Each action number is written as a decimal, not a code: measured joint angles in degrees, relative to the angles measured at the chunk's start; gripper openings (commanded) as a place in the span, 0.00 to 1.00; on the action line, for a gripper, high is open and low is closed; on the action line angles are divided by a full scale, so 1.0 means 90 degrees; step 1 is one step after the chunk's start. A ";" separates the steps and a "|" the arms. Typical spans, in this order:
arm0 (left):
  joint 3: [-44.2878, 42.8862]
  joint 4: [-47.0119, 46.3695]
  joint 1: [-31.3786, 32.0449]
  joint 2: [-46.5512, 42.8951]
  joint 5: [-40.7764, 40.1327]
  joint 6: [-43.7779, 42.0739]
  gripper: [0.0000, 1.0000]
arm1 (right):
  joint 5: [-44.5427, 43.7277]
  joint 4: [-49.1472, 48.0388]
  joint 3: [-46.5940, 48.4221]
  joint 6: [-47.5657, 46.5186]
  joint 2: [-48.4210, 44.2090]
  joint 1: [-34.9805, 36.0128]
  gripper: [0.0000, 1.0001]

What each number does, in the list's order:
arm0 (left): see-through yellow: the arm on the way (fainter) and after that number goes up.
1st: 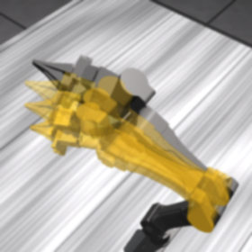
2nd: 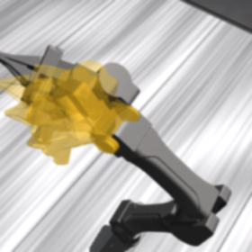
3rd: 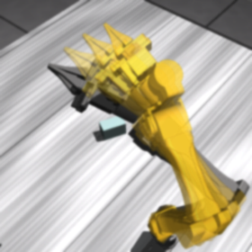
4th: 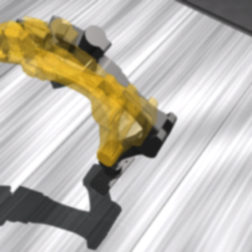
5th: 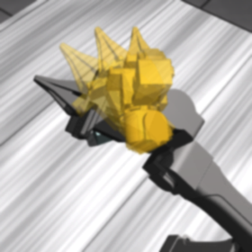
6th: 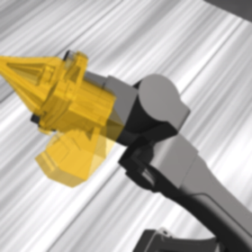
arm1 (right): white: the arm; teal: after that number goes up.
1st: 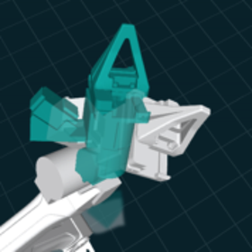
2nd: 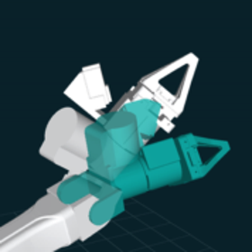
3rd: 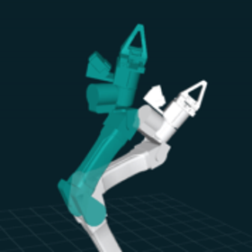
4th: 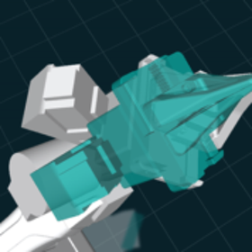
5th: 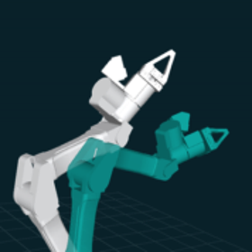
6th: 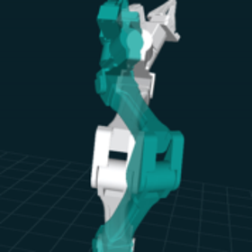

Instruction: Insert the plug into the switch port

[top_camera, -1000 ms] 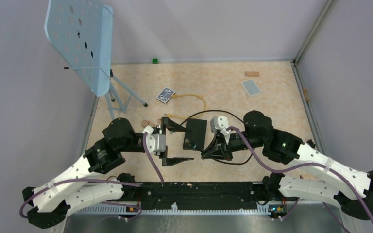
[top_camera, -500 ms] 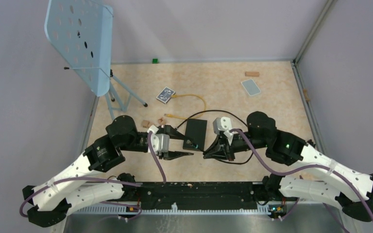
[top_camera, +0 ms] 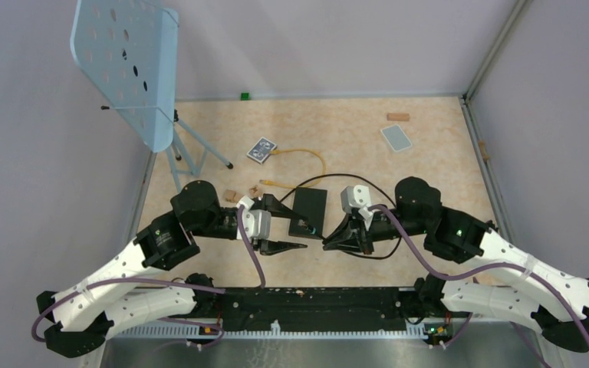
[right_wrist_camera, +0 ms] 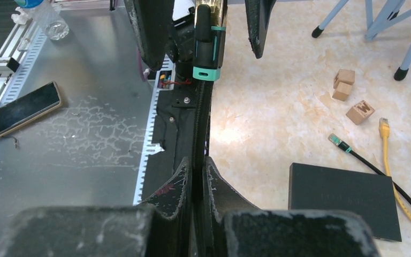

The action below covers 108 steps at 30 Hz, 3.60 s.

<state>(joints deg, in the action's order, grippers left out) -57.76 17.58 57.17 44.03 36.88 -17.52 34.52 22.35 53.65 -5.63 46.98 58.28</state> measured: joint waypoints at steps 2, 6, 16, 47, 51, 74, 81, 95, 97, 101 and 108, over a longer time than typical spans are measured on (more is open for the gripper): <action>0.0000 -0.0015 0.0000 0.0000 0.0024 0.0015 0.62 | 0.0005 0.0000 0.0000 -0.0019 0.0000 0.0000 0.00; 0.0000 -0.0075 0.0000 0.0000 0.0046 0.0061 0.62 | 0.0032 0.0000 -0.0002 -0.0039 0.0005 0.0000 0.00; -0.0002 -0.0095 0.0000 0.0000 0.0097 0.0119 0.53 | 0.0109 0.0024 -0.0002 -0.0066 0.0143 0.0000 0.00; 0.1010 -0.0940 0.0000 -0.0233 -0.0172 0.0867 0.00 | -0.0940 -0.1739 -0.1486 -0.0260 -0.0770 0.0000 0.54; 0.1914 -0.1836 0.0000 -0.0843 -0.0648 0.1545 0.00 | -0.1241 -0.3079 -0.2178 -0.0141 -0.1056 0.0000 0.52; 0.2611 -0.3434 0.0032 -0.1498 -0.1030 0.2606 0.00 | -0.1336 -0.6912 -0.2963 0.1151 -0.0080 0.0328 0.41; 0.2611 -0.3432 0.0036 -0.1474 -0.1008 0.2603 0.00 | -0.1608 -0.6890 -0.3101 0.1129 -0.0330 0.0352 0.46; 0.2611 -0.3429 0.0034 -0.1455 -0.1059 0.2596 0.00 | -0.1229 -0.7023 -0.3128 0.1321 -0.0274 0.0398 0.34; 0.2611 -0.3429 0.0034 -0.1457 -0.1056 0.2596 0.00 | -0.1207 -0.7019 -0.3128 0.1321 -0.0143 0.0398 0.30; 0.2611 -0.3424 0.0029 -0.1447 -0.1083 0.2562 0.00 | -0.1124 -0.7067 -0.3128 0.1362 -0.0022 0.0403 0.16; 0.2611 -0.3427 0.0022 -0.1447 -0.1083 0.2552 0.00 | -0.1090 -0.7208 -0.3128 0.1375 -0.0005 0.0427 0.04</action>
<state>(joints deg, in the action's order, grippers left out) -34.26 -13.26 57.36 31.00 27.14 5.45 24.71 -42.52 25.50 6.74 46.94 62.13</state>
